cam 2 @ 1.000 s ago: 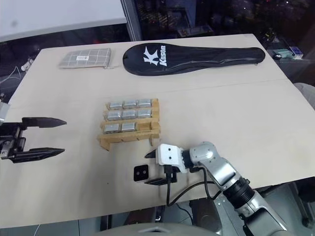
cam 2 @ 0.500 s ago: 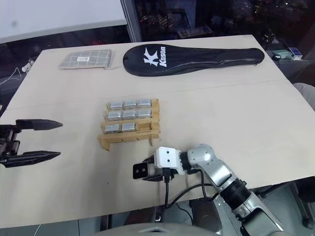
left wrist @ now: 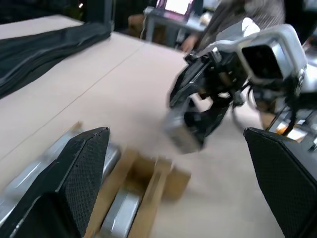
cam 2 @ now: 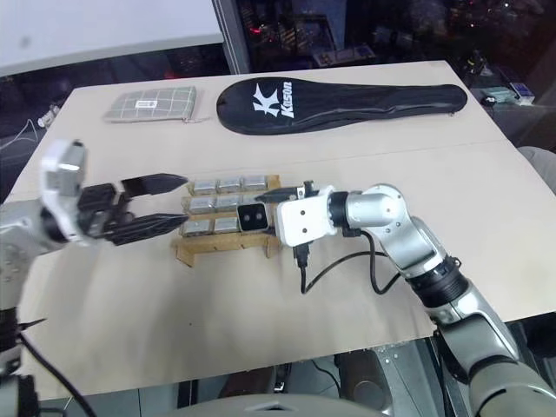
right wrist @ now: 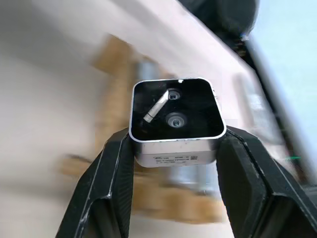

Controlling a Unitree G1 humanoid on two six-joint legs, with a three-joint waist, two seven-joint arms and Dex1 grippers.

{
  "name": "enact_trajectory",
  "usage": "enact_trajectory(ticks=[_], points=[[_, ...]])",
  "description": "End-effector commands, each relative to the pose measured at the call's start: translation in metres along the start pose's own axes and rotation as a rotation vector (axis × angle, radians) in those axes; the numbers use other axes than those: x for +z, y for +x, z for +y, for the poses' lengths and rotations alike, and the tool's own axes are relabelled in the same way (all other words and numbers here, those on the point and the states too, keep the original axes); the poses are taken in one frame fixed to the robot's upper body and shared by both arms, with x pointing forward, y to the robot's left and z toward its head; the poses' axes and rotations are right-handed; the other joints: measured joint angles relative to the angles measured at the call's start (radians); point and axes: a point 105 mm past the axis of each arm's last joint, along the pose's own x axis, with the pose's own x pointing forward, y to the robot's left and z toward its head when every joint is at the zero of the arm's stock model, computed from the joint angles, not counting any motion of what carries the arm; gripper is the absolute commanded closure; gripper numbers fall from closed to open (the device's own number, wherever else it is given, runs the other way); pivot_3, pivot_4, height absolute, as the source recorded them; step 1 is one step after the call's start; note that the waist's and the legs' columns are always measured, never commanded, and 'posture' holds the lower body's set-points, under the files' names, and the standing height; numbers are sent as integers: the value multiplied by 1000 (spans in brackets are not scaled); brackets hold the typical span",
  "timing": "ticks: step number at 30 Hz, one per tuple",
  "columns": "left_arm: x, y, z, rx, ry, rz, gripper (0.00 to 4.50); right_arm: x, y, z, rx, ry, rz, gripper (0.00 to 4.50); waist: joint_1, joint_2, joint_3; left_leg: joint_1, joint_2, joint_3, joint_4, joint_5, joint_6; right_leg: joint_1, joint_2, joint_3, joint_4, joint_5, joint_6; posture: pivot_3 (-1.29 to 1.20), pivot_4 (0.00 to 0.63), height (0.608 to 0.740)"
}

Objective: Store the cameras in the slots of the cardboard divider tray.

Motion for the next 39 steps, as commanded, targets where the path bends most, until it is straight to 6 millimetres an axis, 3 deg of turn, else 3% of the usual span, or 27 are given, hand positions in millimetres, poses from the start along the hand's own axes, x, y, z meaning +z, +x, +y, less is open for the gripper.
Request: enact_trajectory(ticks=[1, 8, 21, 29, 32, 37, 39], points=[[5, 18, 8, 27, -32, -32, 0, 7, 2, -19, -109, -165, -23, 2684, 0, -1, 0, 0, 0, 0, 0, 0, 0, 0, 0, 0, 0, 0, 0, 0, 150, 740], [5, 28, 14, -7, -79, -43, 0, 12, 7, -32, -234, -302, -77, 2684, -7, -1, 0, 0, 1, 3, -1, 1, -2, -1, 2, 4, 0, 0, 0, 0, 150, 740], [11, 35, 9, -64, -79, -53, 0, 21, 13, -26, -231, -380, -157, 2684, -7, -1, 0, 1, 1, 3, 0, 1, -2, -1, 2, 4, 0, 0, 0, 0, 150, 740], [9, 32, 5, -74, -88, -48, 3770, 22, 15, -21, -209, -365, -177, 2684, -7, -1, 0, 1, 1, 4, 0, 1, -2, -1, 2, 4, 0, 0, 0, 0, 150, 740], [6, 32, 4, -85, -94, -32, 3782, 21, 14, -19, -187, -329, -179, 2684, -6, -1, 0, 1, 1, 3, 0, 1, -2, -1, 2, 4, 0, 0, 0, 0, 150, 740], [3, 36, 6, -90, -73, -28, 3782, 15, 0, -16, -186, -229, -146, 283, -5, -1, 0, 1, 1, 3, 0, 0, 0, -1, 2, 4, 0, 0, 0, 0, 150, 740], [1, 38, 10, -64, -31, -30, 3782, 10, -18, -8, -173, -105, -125, 63, 1, -1, 0, 1, 1, 3, 0, 0, 0, -1, 2, 4, 0, 0, 0, 0, 150, 740]])
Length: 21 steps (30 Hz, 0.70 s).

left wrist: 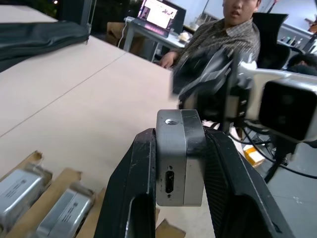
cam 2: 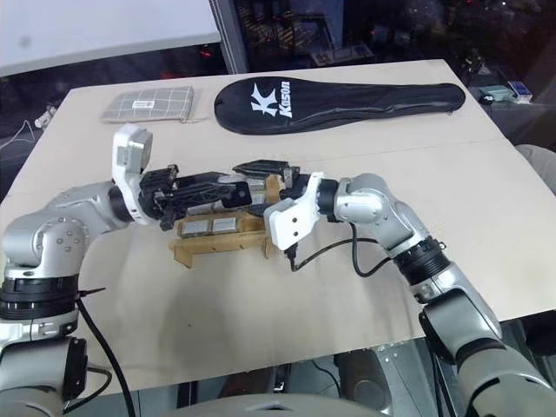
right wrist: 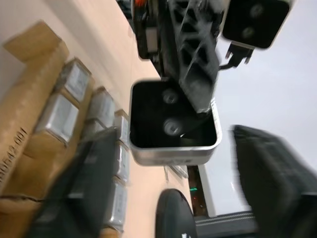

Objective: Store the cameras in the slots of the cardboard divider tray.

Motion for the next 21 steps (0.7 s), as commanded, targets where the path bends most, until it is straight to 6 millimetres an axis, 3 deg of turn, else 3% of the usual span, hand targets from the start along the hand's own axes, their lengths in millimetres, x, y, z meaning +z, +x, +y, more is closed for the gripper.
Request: enact_trajectory(ticks=[1, 4, 7, 9, 14, 17, 21], points=[[6, 3, 5, 36, 138, -19, 3782, 5, -34, -4, -25, 189, 28, 63, 11, 0, 0, -1, 0, -1, 0, 0, 0, 0, 0, -1, -1, 0, 0, 0, 150, 740], [-3, 4, 8, 46, 270, 1, 3782, 9, -74, 2, -20, 424, 87, 63, 24, 0, 0, -2, -1, 0, 0, 0, 1, 0, -2, 0, -3, 0, 0, 0, 150, 740], [-10, 2, 10, 20, 333, -13, 3782, 17, -99, 1, -32, 599, 124, 63, 24, 1, 1, -2, 0, 2, 0, -2, 3, 0, -3, 1, -4, 0, 0, 0, 150, 740], [-27, -2, 12, -13, 389, 54, 3782, 24, -117, 6, -20, 752, 143, 63, 25, 0, 0, -2, 1, 2, 0, -2, 4, 0, -4, 1, -4, 0, 0, 0, 150, 740], [-40, -2, 25, -1, 379, 46, 3782, 25, -157, 24, -87, 1035, 211, 63, 30, 0, 1, -1, 2, 4, 1, -2, 4, 3, 0, -3, -4, 0, 1, 0, 150, 740], [-45, 4, 31, 13, 427, -2, 3782, 24, -179, 39, -123, 1118, 252, 63, 32, -1, 1, 0, 2, 5, 2, -2, 4, 5, 0, -3, -4, -1, 3, 0, 150, 740], [-52, 13, 34, 10, 431, -66, 3782, 26, -191, 50, -119, 1160, 302, 63, 34, -1, 1, 2, 2, 6, 2, -2, 5, 7, -1, -2, -6, -1, 5, 0, 150, 740]])
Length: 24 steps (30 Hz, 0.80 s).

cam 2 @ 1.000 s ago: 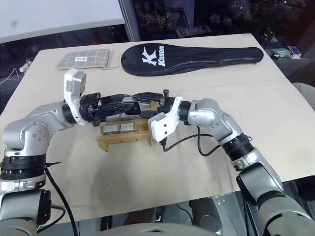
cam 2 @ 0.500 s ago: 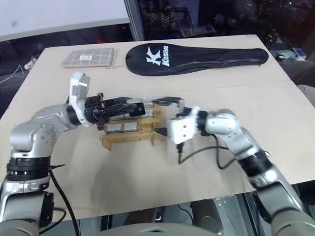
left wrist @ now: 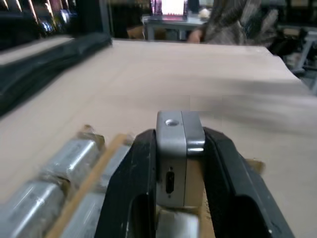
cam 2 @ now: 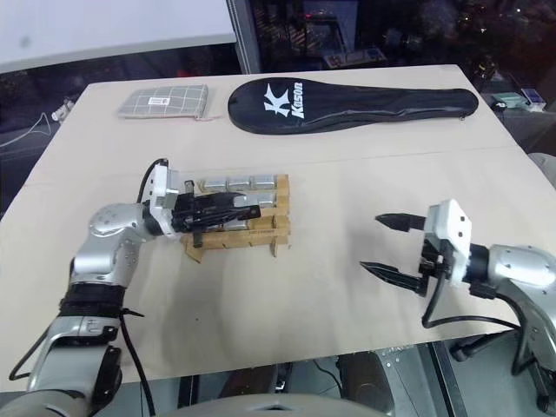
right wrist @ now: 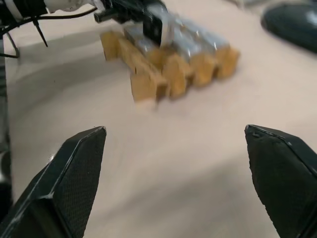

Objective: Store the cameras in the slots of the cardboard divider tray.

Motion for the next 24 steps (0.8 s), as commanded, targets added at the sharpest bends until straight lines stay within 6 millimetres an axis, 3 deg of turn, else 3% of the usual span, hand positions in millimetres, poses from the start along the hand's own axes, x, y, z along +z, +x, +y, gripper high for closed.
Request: enact_trajectory(ticks=[1, 7, 15, 24], points=[[2, 5, 3, 7, 45, -51, 3782, 8, -10, 0, -13, -34, 8, 63, -5, 0, 0, 0, 0, 0, 0, 0, 0, 0, 0, 1, 0, 0, 0, 0, 150, 740], [-10, 9, -1, -19, 10, -49, 3782, 19, -10, 2, -23, -30, 6, 63, -7, 0, 0, 2, 0, 1, 0, 0, 0, 1, 1, 1, 0, 0, 2, 0, 150, 740], [-26, 0, -2, -96, -9, 82, 3782, 26, -12, 3, -45, -37, 10, 63, -7, 0, -1, 3, 0, 1, 0, 0, 0, 2, 1, 1, 0, 0, 2, 0, 150, 740], [-28, 9, -6, -145, -9, 77, 3782, 31, -10, -2, -60, -50, 6, 63, -6, 1, -2, 3, 0, 1, 0, 0, 0, 2, 1, 1, 0, 0, 2, 0, 150, 740]])
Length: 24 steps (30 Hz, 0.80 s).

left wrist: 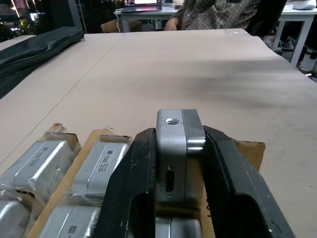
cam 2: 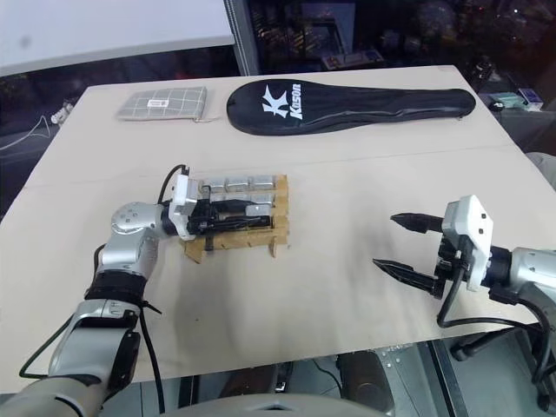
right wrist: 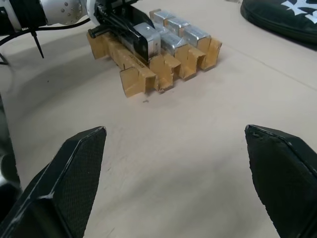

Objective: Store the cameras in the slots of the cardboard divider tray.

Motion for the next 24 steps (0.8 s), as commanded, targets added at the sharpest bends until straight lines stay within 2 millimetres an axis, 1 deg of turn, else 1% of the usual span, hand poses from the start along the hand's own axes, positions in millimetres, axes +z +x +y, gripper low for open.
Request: enact_trajectory(ticks=[1, 6, 8, 9, 11, 12, 13, 14, 15, 18, 22, 24], points=[[-9, 2, -3, -13, -40, 12, 3782, 12, -1, 0, -2, -53, -17, 63, 0, 0, 0, 0, 0, 0, 0, 0, 0, 0, 0, 0, 0, 0, 0, 0, 150, 740], [-15, -2, 2, 19, -66, 68, 3782, 11, -3, -1, -7, -56, -16, 63, 1, 0, 0, 0, 0, 0, 0, 0, 0, 0, 0, 0, 0, 0, 0, 0, 150, 740], [-18, -5, 2, 14, -73, 103, 2767, 10, -3, -1, -5, -56, -16, 0, 1, 0, 0, 1, 0, 0, 0, 0, 0, 1, 0, 0, 0, 0, 0, 0, 150, 740], [-18, -7, 0, -9, -85, 111, 2501, 9, -3, -1, -5, -57, -16, 0, 0, 0, 0, 2, 0, 0, 0, 0, 0, 2, 0, 0, 0, 0, 0, 0, 150, 740], [-13, -9, -1, -24, -87, 101, 1648, 7, -4, -1, -1, -57, -11, 0, -5, 0, -1, 3, 0, 0, 0, 0, 0, 4, 0, 0, 0, 0, 0, 0, 150, 740], [-9, -9, 1, -19, -80, 85, 1141, 5, -5, -1, 2, -58, -7, 0, -6, 0, -1, 4, 0, 0, 0, 0, 0, 4, 0, 0, 0, 0, 0, 0, 150, 740], [-6, -8, 3, -16, -66, 75, 387, 3, -6, -1, 5, -58, -2, 0, -6, 0, -1, 5, 0, 0, 0, 0, 0, 5, 1, 0, 0, 0, 0, 0, 150, 740], [-3, -9, 3, -23, -64, 69, 147, 1, -6, -1, 8, -59, 2, 0, -6, 0, -1, 5, 1, 0, 0, 0, 0, 5, 1, 0, 0, 0, 0, 0, 150, 740], [0, -11, 0, -46, -68, 72, 58, -1, -7, -1, 11, -59, 4, 0, -6, 0, 0, 5, 1, 0, 0, 0, 0, 5, 1, 0, 0, 0, 0, 0, 150, 740], [12, -18, -6, -81, -88, 71, 58, -2, -7, -3, 16, -64, 1, 0, -10, 0, 0, 5, 1, 0, 0, 0, 0, 5, 1, 0, 0, 0, 0, 0, 150, 740], [26, -26, -11, -65, -65, 69, 58, -5, -5, -4, 19, -62, -6, 0, -4, 0, 0, 3, 1, -2, 0, 0, 1, 4, 1, -2, -2, 0, 0, 0, 150, 740], [28, -28, -16, -66, -50, 84, 58, -6, -4, -5, 22, -59, -14, 0, -3, 0, 0, 2, 1, -5, 0, 0, 1, 4, 1, -3, -4, 0, 0, 0, 150, 740]])
